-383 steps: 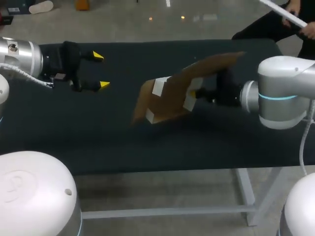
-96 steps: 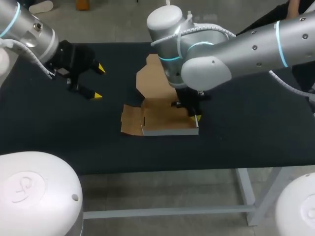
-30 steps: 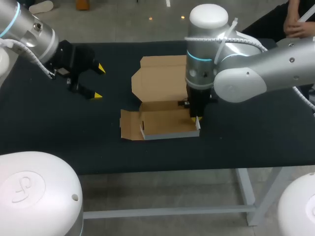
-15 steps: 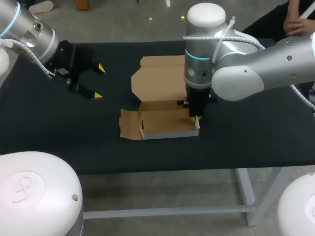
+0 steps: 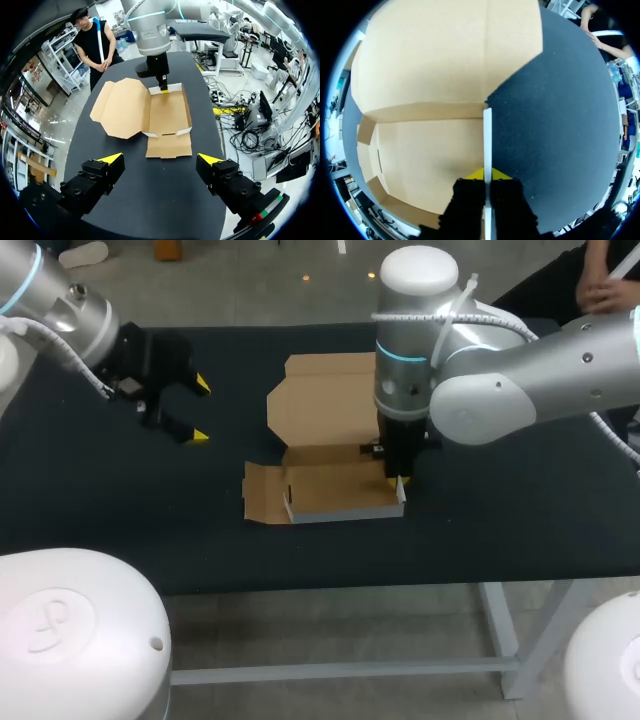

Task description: Assemble the packaging by folding the flat box into shape, placing the metal phone stand inside, and closing the box properly

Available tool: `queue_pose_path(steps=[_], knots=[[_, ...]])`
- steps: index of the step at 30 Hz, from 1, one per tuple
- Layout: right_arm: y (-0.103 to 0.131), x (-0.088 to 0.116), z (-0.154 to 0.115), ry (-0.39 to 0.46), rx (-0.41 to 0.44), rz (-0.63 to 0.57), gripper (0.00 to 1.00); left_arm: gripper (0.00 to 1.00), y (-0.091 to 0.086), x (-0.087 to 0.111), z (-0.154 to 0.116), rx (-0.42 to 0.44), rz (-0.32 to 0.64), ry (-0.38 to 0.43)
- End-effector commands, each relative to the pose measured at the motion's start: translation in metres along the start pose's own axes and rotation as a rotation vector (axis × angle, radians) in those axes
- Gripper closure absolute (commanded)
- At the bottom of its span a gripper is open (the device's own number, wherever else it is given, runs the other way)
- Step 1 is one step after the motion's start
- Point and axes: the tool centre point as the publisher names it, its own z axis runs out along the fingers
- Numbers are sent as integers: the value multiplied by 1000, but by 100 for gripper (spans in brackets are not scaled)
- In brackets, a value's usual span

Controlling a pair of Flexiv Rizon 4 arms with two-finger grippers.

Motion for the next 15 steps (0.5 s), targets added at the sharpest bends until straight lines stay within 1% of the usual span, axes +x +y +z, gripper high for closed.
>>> queue_pose_path(steps=[1,3,4,5,6,7,8,9,11,15], knots=[[2,1,0,-2,7,-1,100,0,0,-13,1,-52,-522,98],[2,1,0,-2,7,-1,100,0,3,-11,3,-71,-795,124],[2,1,0,-2,7,-1,100,0,4,-11,5,-78,-911,113],[2,1,0,-2,7,-1,100,0,6,-8,8,-70,-1020,119],[2,1,0,-2,7,-1,100,0,9,-7,10,-60,-1135,148],[2,1,0,-2,7,-1,100,0,13,-6,13,-35,-1202,170],[2,1,0,-2,7,-1,100,0,17,-4,18,-37,-1297,163],[2,1,0,-2,7,-1,100,0,20,-2,23,-29,-1334,134],[2,1,0,-2,7,-1,100,0,25,2,31,-16,-1400,152],[2,1,0,-2,7,-1,100,0,30,10,39,44,-1534,97]])
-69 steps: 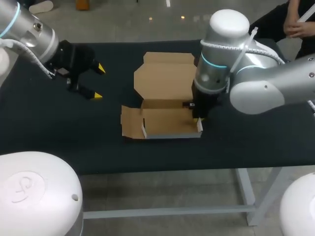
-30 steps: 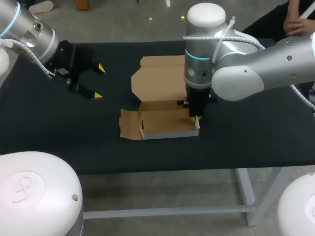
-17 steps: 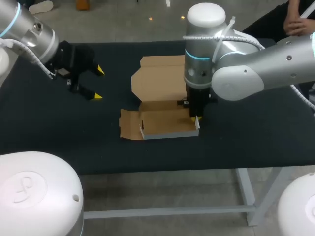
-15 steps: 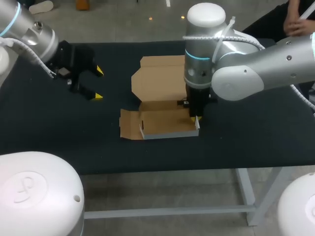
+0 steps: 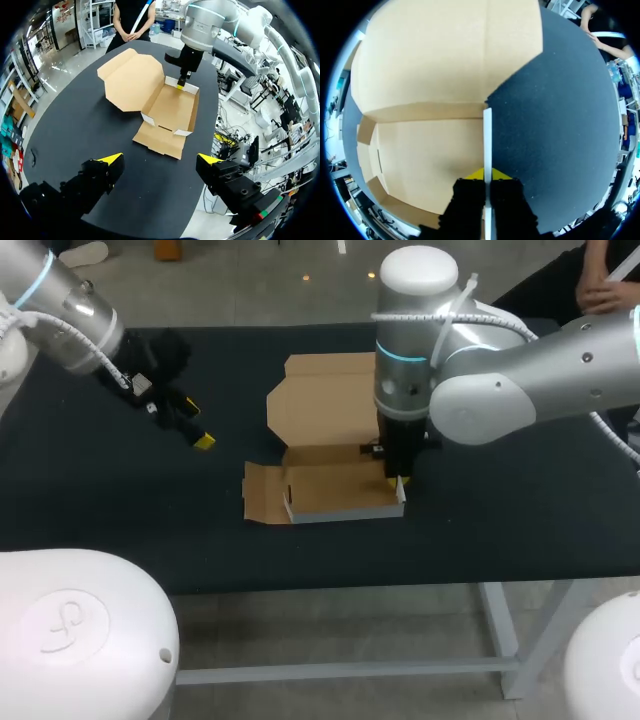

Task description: Assemble the packaging by folding the flat box into shape, placing the metal phone stand inside, and closing the box properly

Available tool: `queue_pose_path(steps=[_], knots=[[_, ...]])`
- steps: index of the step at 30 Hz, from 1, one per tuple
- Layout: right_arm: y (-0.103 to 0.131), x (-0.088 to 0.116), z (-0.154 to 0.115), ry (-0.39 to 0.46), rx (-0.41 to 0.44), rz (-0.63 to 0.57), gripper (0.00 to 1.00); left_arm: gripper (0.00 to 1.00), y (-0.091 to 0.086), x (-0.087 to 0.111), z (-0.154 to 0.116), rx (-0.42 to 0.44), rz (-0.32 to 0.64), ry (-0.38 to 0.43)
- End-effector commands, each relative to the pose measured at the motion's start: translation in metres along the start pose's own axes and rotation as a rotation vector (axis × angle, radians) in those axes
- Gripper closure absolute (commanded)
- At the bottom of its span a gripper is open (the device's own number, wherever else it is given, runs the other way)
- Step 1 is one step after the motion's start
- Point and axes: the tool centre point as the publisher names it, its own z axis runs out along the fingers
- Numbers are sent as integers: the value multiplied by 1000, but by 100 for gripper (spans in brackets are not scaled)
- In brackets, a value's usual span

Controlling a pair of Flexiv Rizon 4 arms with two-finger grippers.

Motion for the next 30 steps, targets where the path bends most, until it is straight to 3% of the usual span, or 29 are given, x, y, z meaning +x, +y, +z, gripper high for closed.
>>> queue_pose_path(steps=[1,3,9,13,14,17,30], knots=[[2,1,0,-2,6,-1,100,0,6,1,13,117,-1073,55],[2,1,0,-2,6,-1,100,0,6,2,19,85,-1144,-12],[2,1,0,-2,6,-1,100,0,6,2,19,98,-1330,-16],[2,1,0,-2,6,-1,100,0,6,2,19,98,-1330,-16],[2,1,0,-2,6,-1,100,0,1,-1,21,123,-1428,-57],[2,1,0,-2,6,-1,100,0,-2,-7,28,165,-1552,-71],[2,1,0,-2,6,-1,100,0,15,-6,57,260,-1587,-18]])
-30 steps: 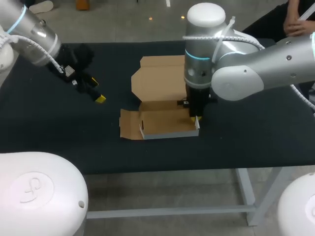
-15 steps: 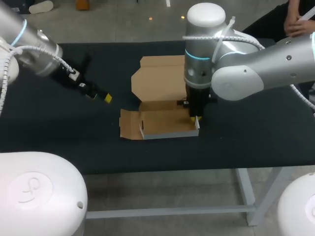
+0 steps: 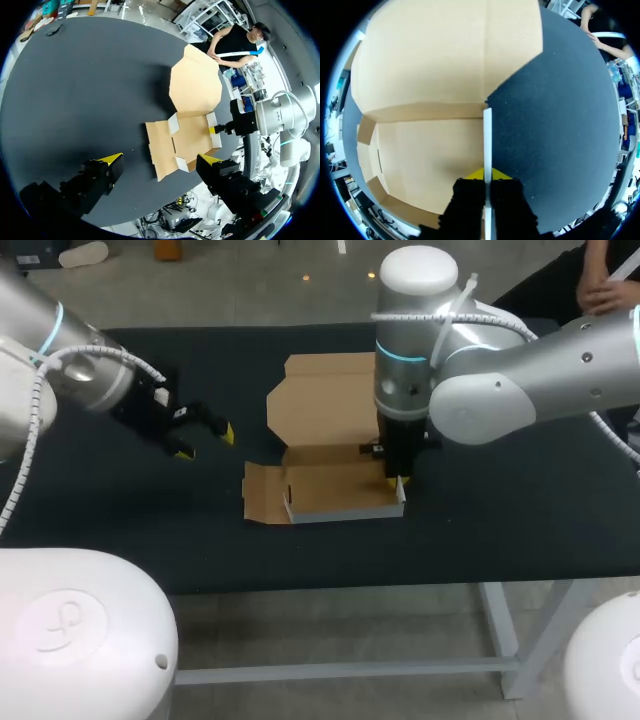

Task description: Assemble the packaging by folding the flat box into shape, placing the metal phone stand inside, and closing the box properly

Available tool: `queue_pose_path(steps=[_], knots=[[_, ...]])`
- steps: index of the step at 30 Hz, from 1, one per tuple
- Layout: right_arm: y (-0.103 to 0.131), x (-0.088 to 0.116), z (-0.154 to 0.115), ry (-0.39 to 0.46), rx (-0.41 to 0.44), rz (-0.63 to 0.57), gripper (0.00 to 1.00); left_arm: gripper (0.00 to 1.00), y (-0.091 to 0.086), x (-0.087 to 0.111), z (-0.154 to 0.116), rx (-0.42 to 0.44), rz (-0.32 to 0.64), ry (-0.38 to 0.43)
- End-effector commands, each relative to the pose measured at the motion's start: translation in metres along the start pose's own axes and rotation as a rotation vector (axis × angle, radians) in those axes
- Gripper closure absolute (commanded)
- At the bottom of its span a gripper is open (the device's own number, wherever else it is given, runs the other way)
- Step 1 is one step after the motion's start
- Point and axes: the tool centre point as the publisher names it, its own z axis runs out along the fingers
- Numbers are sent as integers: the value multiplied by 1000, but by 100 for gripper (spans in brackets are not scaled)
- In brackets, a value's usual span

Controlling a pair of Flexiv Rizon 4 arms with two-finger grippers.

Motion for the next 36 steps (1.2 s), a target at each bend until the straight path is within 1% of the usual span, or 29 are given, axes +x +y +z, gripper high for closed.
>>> queue_pose_path(steps=[1,5,7,8,10,13,14,16,18,19,22,24,26,28,32,36], knots=[[2,1,0,-2,6,-1,100,2,8,-4,13,129,-598,34],[2,1,0,-2,6,-1,100,14,8,-8,24,104,-585,40],[2,1,0,-2,6,-1,100,25,9,-10,30,89,-580,48],[2,1,0,-2,6,-1,100,29,10,-10,33,85,-574,46],[2,1,0,-2,6,-1,100,33,12,-9,38,74,-553,48],[2,1,0,-2,6,-1,100,31,16,-8,46,67,-492,51],[2,1,0,-2,6,-1,100,28,17,-7,49,62,-465,50],[2,1,0,-2,6,-1,100,25,20,-6,54,60,-407,48],[2,1,0,-2,6,-1,100,25,22,-6,58,56,-370,50],[2,1,0,-2,6,-1,100,28,23,-5,59,51,-357,53],[2,1,0,-2,6,-1,100,26,22,-4,64,39,-329,55],[2,1,0,-2,6,-1,100,28,22,-3,67,34,-315,52],[2,1,0,-2,6,-1,100,35,21,-2,71,24,-291,47],[2,1,0,-2,6,-1,100,38,20,-2,75,20,-271,35],[2,1,0,-2,6,-1,100,48,18,-5,82,1,-234,37],[2,1,0,-2,6,-1,100,51,16,-10,89,-19,-210,33]])
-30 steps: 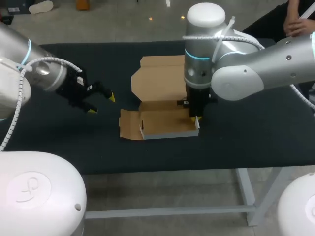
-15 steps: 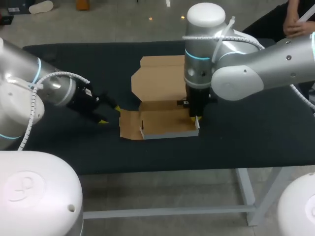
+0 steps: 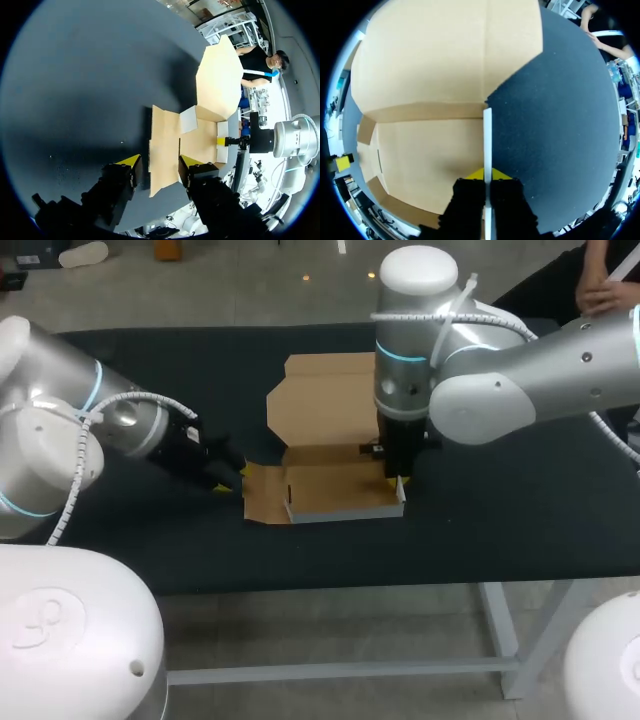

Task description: Assemble the packaging by folding the flat box into shape, placing the metal phone stand inside, and closing the box properly

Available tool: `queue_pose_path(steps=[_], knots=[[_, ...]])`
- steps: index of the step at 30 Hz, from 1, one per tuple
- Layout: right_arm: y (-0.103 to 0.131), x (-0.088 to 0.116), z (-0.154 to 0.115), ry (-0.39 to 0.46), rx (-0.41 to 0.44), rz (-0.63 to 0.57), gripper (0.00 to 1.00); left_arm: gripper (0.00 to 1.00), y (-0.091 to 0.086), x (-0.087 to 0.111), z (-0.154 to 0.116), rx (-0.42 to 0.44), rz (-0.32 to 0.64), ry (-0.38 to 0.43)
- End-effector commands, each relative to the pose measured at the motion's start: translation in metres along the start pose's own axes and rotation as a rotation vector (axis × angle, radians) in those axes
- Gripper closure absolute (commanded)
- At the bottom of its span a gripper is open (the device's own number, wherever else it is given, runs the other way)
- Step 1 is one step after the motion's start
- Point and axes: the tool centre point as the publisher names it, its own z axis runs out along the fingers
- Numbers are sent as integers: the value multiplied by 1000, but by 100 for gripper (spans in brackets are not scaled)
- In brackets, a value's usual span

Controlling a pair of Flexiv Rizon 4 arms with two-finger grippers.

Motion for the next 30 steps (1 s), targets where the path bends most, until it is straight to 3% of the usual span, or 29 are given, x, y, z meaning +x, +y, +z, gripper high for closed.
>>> queue_pose_path(steps=[1,13,23,27,30], knots=[[2,1,0,-2,6,-1,100,51,-9,-3,10,-30,7,1],[2,1,0,-2,6,-1,100,56,-13,-16,26,-120,34,66],[2,1,0,-2,6,-1,100,60,-9,-3,40,-184,68,71],[2,1,0,-2,6,-1,100,75,-8,2,44,-198,72,65],[2,1,0,-2,6,-1,100,100,-6,6,44,-197,65,50]])
